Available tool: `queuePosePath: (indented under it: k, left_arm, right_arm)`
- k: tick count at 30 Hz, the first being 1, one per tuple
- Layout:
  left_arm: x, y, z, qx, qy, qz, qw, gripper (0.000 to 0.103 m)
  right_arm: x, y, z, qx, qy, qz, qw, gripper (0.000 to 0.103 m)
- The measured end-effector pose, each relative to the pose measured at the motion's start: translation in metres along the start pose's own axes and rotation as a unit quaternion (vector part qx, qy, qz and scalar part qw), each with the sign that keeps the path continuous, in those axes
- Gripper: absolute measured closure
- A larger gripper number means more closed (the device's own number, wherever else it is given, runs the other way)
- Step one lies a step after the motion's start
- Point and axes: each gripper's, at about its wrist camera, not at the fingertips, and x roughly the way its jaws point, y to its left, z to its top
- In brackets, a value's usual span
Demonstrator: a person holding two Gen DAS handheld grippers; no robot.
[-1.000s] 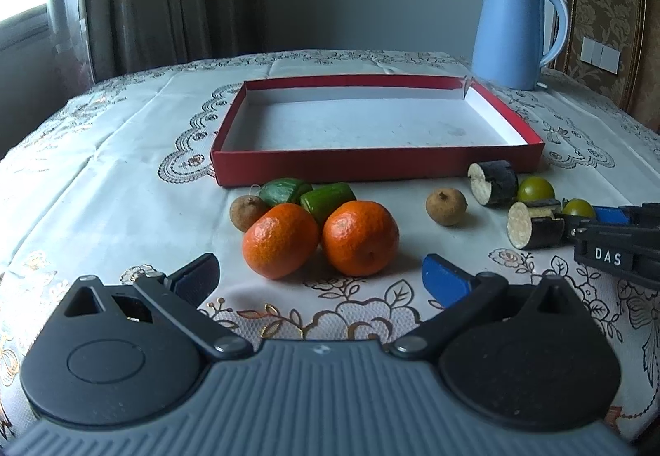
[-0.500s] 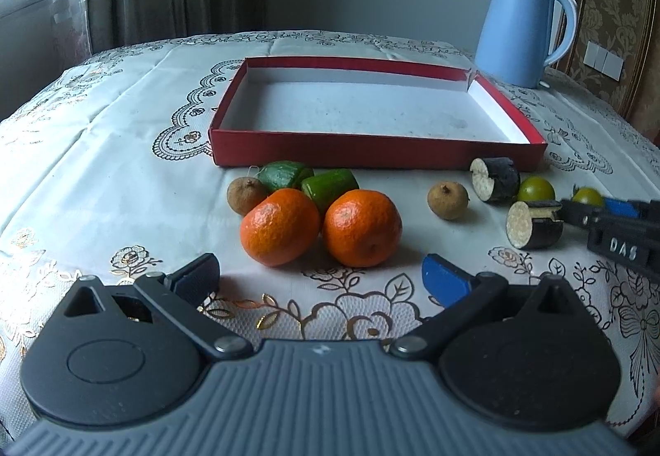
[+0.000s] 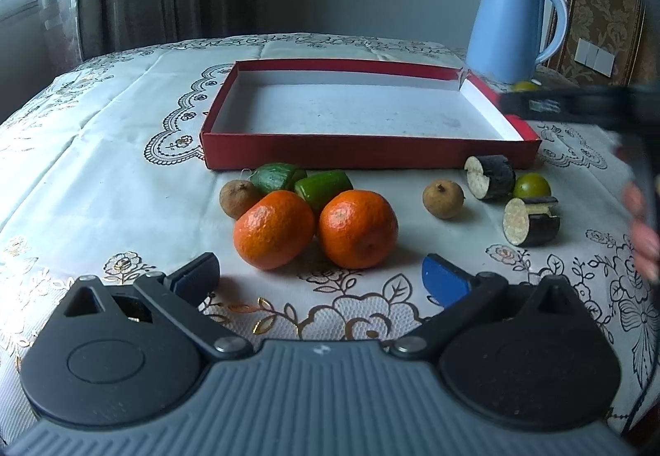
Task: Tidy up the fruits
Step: 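Carry the green tomato into the red tray and open the right gripper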
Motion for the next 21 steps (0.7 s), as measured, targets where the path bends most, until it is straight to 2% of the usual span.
queuePosePath:
  k: [8, 12, 14, 15, 16, 17, 19, 21]
  left_arm:
    - [0.005, 0.002, 0.003, 0.004, 0.003, -0.006, 1.0, 0.0]
    - [0.006, 0.002, 0.004, 0.004, 0.001, -0.008, 1.0, 0.0]
    - [0.007, 0.002, 0.005, 0.005, 0.003, -0.007, 1.0, 0.0]
    - [0.008, 0.001, 0.004, 0.006, 0.004, -0.006, 1.0, 0.0]
    - [0.007, 0.001, 0.004, 0.007, 0.004, -0.005, 1.0, 0.0]
    - [0.006, 0.001, 0.004, 0.006, 0.003, -0.004, 1.0, 0.0]
    - [0.004, 0.002, 0.002, 0.004, 0.001, -0.003, 1.0, 0.0]
    - [0.002, 0.002, 0.001, 0.001, 0.0, -0.002, 1.0, 0.0]
  right_arm:
    - [0.066, 0.007, 0.005, -0.002, 0.067, 0.006, 0.998, 0.07]
    - [0.073, 0.007, 0.002, -0.002, 0.078, 0.01, 0.997, 0.069]
    - [0.07, 0.005, 0.003, 0.002, 0.081, 0.03, 0.996, 0.068]
    - [0.065, 0.002, 0.004, 0.011, 0.078, 0.041, 0.996, 0.065]
    - [0.058, -0.003, 0.005, 0.023, 0.066, 0.048, 0.996, 0.054]
    - [0.05, -0.008, 0.007, 0.033, 0.054, 0.05, 0.997, 0.039]
    - [0.027, -0.022, 0.005, 0.063, 0.013, 0.045, 0.997, 0.02]
    - [0.004, -0.034, -0.003, 0.086, -0.022, 0.017, 0.996, 0.019]
